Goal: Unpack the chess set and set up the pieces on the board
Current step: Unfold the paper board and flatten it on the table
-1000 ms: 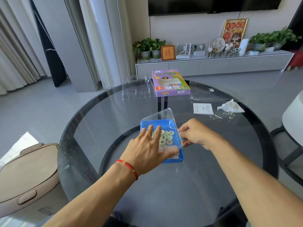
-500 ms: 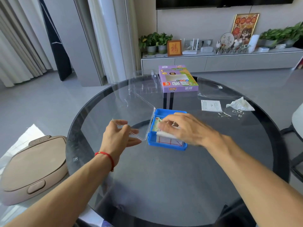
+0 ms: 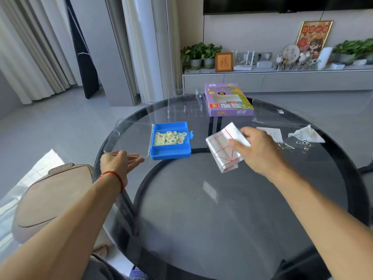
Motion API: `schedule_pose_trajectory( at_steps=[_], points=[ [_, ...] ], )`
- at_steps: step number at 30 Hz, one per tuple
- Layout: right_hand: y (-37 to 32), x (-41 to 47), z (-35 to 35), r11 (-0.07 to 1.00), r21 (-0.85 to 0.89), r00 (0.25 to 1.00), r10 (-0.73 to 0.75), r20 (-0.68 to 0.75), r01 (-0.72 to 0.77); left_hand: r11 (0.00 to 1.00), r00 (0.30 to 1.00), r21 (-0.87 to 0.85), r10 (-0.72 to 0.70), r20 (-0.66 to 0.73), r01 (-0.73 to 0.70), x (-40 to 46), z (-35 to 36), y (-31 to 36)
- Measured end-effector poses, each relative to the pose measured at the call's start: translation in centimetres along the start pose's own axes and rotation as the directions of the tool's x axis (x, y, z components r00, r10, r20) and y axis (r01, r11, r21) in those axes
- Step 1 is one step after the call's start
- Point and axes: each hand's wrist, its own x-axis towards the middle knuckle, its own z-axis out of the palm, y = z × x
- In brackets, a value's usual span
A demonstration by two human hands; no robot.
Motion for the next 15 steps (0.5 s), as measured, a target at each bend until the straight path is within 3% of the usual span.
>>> schedule_pose_trajectory(
  at_steps=[3, 5, 6, 7, 8, 9, 10, 11, 15],
  points=[
    [0.8, -0.4, 0.2, 0.981, -0.167, 0.983, 0.121, 0.141, -0.097, 1.000, 0.999, -0.020, -0.009, -0.032, 0.009, 0.7, -0.7, -0.2],
    [0.9, -0.5, 0.1, 0.978, -0.154, 0.971, 0.170, 0.168, -0.144, 0.935, 0.997, 0.346, 0.080, -0.005, -0.073, 0.6, -1.1, 0.2],
    [0.8, -0.6, 0.0, 0.978, -0.144, 0.972, 0.174, 0.156, -0.152, 0.825, 0.993, 0.559, 0.118, -0.022, -0.085, 0.2, -1.2, 0.3],
    [0.6, -0.6, -0.3, 0.979, -0.144, 0.977, 0.162, 0.135, -0.142, 0.642, 0.965, 0.750, 0.260, -0.014, -0.162, 0.2, -1.3, 0.2],
    [0.3, -0.6, -0.5, 0.981, -0.149, 0.985, 0.140, 0.105, -0.123, 0.510, 0.945, 0.839, 0.328, 0.013, -0.188, -0.2, -1.1, 0.3],
    [-0.1, -0.6, -0.8, 0.983, -0.149, 0.991, 0.117, 0.073, -0.105, 0.462, 0.918, 0.852, 0.393, 0.052, -0.246, -0.4, -0.7, 0.2],
    [-0.4, -0.5, -1.0, 0.986, -0.142, 0.994, 0.101, 0.050, -0.093, 0.565, 0.931, 0.790, 0.364, 0.018, -0.236, -0.3, -0.3, 0.5],
    [-0.8, -0.4, -1.3, 0.987, -0.131, 0.995, 0.095, 0.038, -0.089, 0.754, 0.963, 0.624, 0.271, -0.011, -0.205, 0.1, 0.2, 0.5],
    [-1.8, -0.9, -1.4, 0.990, -0.119, 0.996, 0.085, 0.022, -0.082, 0.885, 0.948, 0.347, 0.315, 0.042, -0.310, -3.1, 2.2, 0.3]
  ],
)
